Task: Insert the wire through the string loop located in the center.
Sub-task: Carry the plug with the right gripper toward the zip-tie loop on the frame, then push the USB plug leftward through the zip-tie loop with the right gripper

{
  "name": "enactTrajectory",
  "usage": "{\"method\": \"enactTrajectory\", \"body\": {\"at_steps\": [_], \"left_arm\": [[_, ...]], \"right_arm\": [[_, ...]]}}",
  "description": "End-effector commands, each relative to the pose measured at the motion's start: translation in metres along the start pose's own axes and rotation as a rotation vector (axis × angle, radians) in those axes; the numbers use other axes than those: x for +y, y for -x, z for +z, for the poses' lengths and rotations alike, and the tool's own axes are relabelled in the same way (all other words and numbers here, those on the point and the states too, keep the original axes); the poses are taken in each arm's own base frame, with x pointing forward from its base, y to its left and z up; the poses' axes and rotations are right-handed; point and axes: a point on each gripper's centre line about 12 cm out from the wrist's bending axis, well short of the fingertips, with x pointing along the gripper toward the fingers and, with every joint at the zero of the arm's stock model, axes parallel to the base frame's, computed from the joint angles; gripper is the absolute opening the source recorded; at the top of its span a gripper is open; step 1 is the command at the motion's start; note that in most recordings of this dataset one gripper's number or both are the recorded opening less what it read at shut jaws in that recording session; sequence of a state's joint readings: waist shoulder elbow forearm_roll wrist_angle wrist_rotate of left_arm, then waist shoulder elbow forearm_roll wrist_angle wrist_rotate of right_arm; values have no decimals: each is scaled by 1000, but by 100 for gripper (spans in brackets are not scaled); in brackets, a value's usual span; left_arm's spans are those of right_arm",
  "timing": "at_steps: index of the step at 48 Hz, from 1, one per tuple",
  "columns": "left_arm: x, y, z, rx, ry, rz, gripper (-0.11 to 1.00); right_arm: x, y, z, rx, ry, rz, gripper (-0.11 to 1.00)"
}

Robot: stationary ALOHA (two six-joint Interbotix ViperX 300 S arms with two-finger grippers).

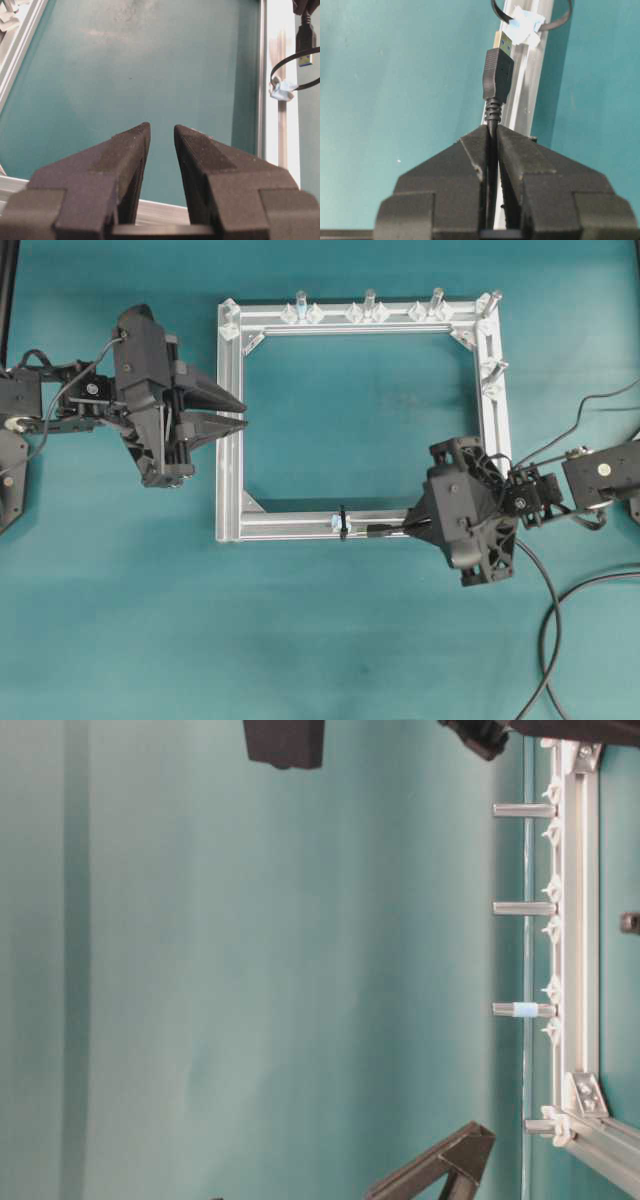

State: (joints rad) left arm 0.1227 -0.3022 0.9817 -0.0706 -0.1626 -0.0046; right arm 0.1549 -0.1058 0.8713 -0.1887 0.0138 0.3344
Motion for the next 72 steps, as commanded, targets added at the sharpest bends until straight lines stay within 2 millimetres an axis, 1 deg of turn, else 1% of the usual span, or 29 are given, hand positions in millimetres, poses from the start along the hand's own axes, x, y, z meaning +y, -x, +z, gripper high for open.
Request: {"method": "enactTrajectory", "body": {"at_steps": [1, 6, 33, 63, 72], "left_arm": [[-2, 2, 9, -30, -9, -5, 30], [-2, 2, 9, -30, -10, -5, 30], [-2, 2, 8, -27, -12, -5, 30], [-1, 3, 7, -27, -10, -5, 30], [-2, 2, 7, -27, -8, -6, 30]], "right_arm": [[1, 5, 8, -30, -29, 4, 7], [1, 5, 7, -29, -50, 4, 7], [1, 6, 13, -71, -52, 17, 7], [0, 6, 12, -70, -55, 14, 7], [0, 6, 15, -90, -56, 20, 7]]}}
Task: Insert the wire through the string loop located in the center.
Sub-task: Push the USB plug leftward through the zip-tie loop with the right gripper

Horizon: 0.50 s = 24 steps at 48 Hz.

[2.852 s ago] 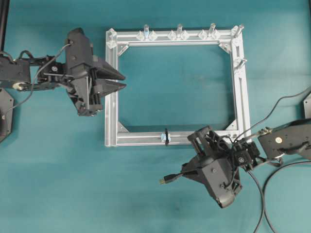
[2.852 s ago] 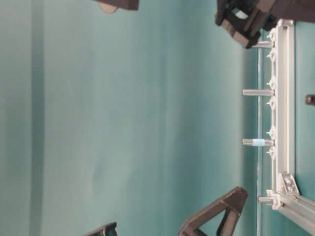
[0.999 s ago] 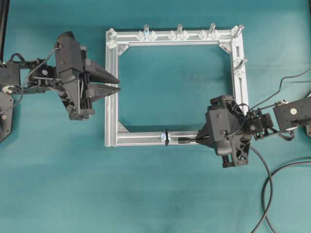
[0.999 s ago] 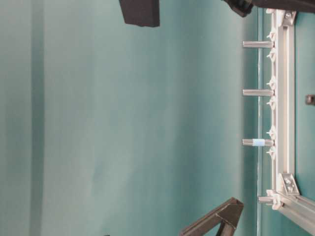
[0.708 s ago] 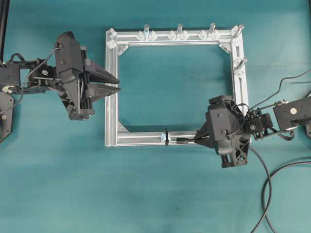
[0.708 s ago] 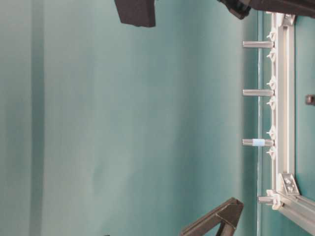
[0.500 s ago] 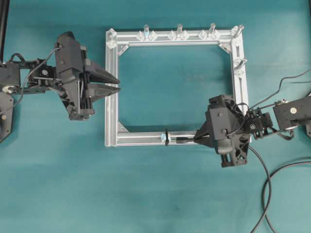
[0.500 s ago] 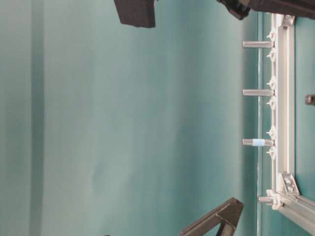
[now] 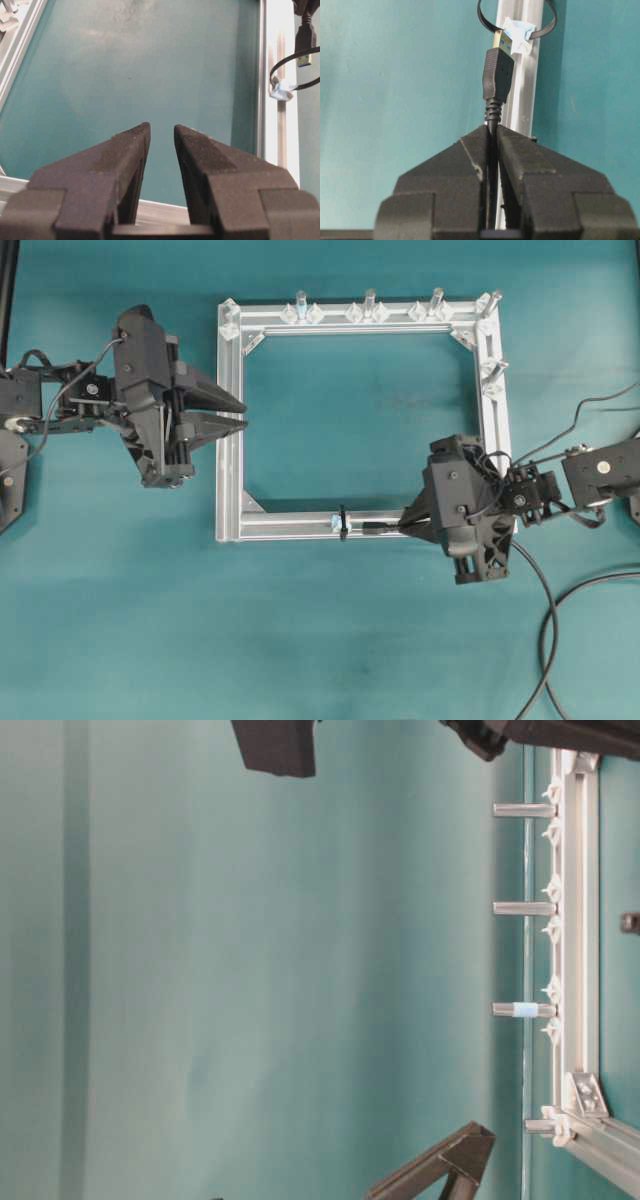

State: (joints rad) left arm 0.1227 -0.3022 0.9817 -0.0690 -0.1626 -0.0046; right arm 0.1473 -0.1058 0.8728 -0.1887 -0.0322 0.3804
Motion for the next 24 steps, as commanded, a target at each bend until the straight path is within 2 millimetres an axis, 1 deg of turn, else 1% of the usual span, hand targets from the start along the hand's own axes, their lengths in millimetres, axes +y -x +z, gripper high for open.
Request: {"method": "enactTrajectory", "body": {"at_steps": [1, 11, 24], "left_arm": [[-2, 2, 7, -27, -5, -6, 30], [-4, 1, 8, -25, -7, -13, 30], [-17, 0, 6, -20, -27, -49, 30]], "right_arm": [[1, 5, 11, -51, -4, 11, 7], [-3, 0, 18, -79, -17, 8, 7], [-5, -18, 27, -79, -16, 4, 7]]}}
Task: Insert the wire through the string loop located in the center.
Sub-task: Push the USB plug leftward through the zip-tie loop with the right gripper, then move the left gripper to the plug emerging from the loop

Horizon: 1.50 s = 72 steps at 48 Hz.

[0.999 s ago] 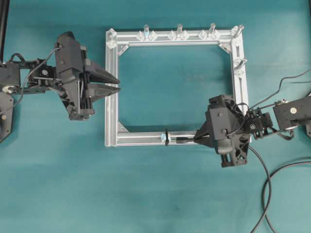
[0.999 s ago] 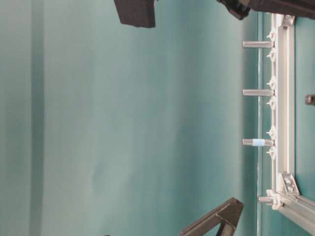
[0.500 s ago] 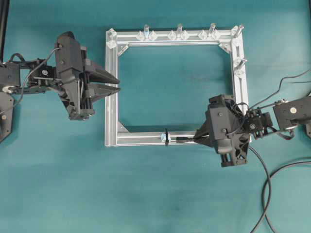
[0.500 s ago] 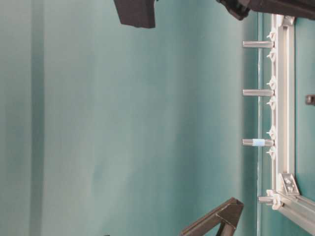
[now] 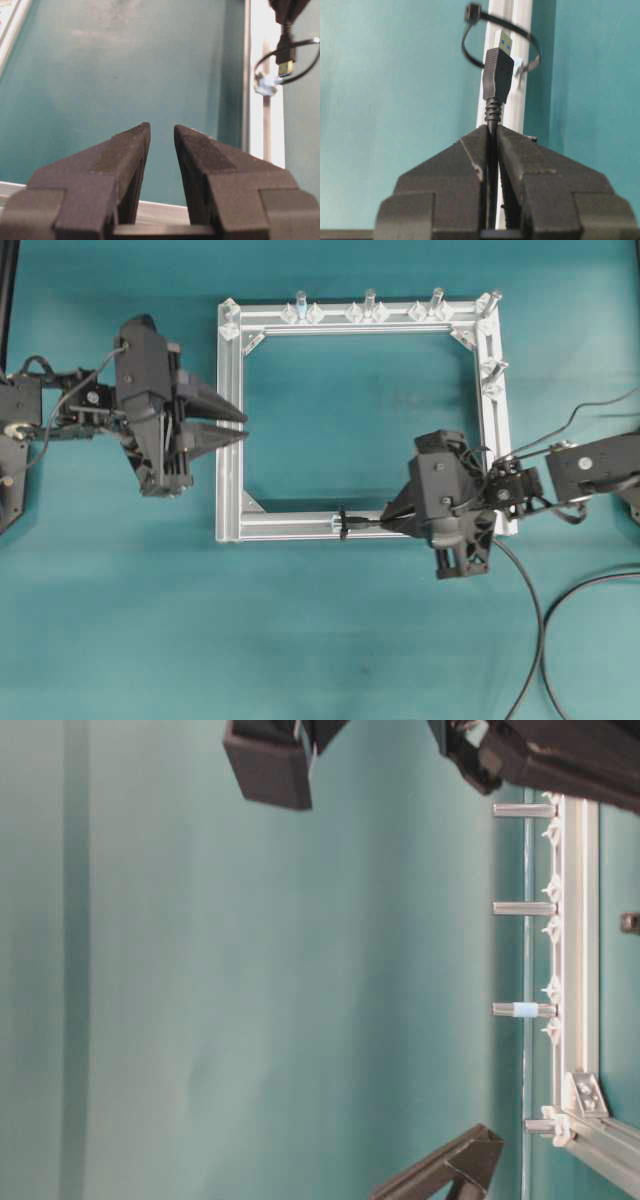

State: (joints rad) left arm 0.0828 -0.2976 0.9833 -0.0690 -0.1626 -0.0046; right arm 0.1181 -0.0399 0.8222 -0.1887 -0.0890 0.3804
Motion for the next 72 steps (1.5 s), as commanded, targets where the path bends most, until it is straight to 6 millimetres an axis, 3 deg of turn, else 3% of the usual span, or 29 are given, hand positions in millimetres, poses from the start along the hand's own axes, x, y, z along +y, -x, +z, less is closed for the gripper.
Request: {"method": "enactTrajectory", "body": {"at_steps": [1, 24, 44, 50, 60, 72], "left_arm": [[-5, 1, 9, -27, -9, -16, 30], [-15, 0, 10, -30, -23, -41, 30], [-29, -6, 6, 42, -49, -77, 31], [-37, -19, 7, 106, -64, -92, 43], [-50, -50, 16, 168, -79, -109, 87], [-65, -77, 22, 194, -95, -129, 91]], "right_arm": [[2, -3, 15, -37, 4, 8, 7], [3, -26, 34, -62, 4, 8, 7], [3, -28, 35, -58, 4, 7, 7], [2, -28, 34, -57, 3, 5, 7], [3, -28, 34, -56, 4, 6, 7], [3, -28, 33, -53, 6, 6, 7]]}}
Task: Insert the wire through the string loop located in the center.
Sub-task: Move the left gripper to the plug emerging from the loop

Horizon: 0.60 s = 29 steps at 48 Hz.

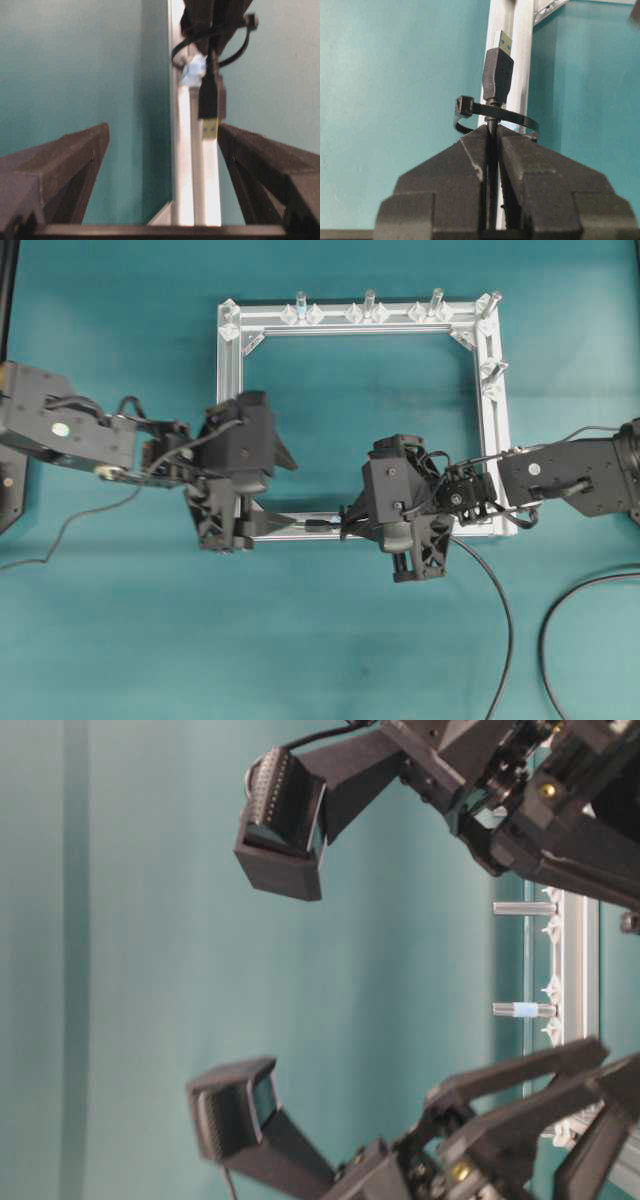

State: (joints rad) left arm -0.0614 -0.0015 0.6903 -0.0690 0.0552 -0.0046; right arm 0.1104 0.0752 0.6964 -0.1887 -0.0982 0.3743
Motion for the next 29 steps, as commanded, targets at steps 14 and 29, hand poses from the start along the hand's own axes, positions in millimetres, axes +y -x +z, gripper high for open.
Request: {"method": "enactTrajectory", "body": {"at_steps": [14, 29], "left_arm": [[-16, -15, 20, -27, -25, -28, 91], [-17, -16, 19, -22, -39, -31, 91]], "right_arm": [[1, 3, 11, -33, 3, 5, 7], [1, 3, 11, -36, 3, 6, 7]]}}
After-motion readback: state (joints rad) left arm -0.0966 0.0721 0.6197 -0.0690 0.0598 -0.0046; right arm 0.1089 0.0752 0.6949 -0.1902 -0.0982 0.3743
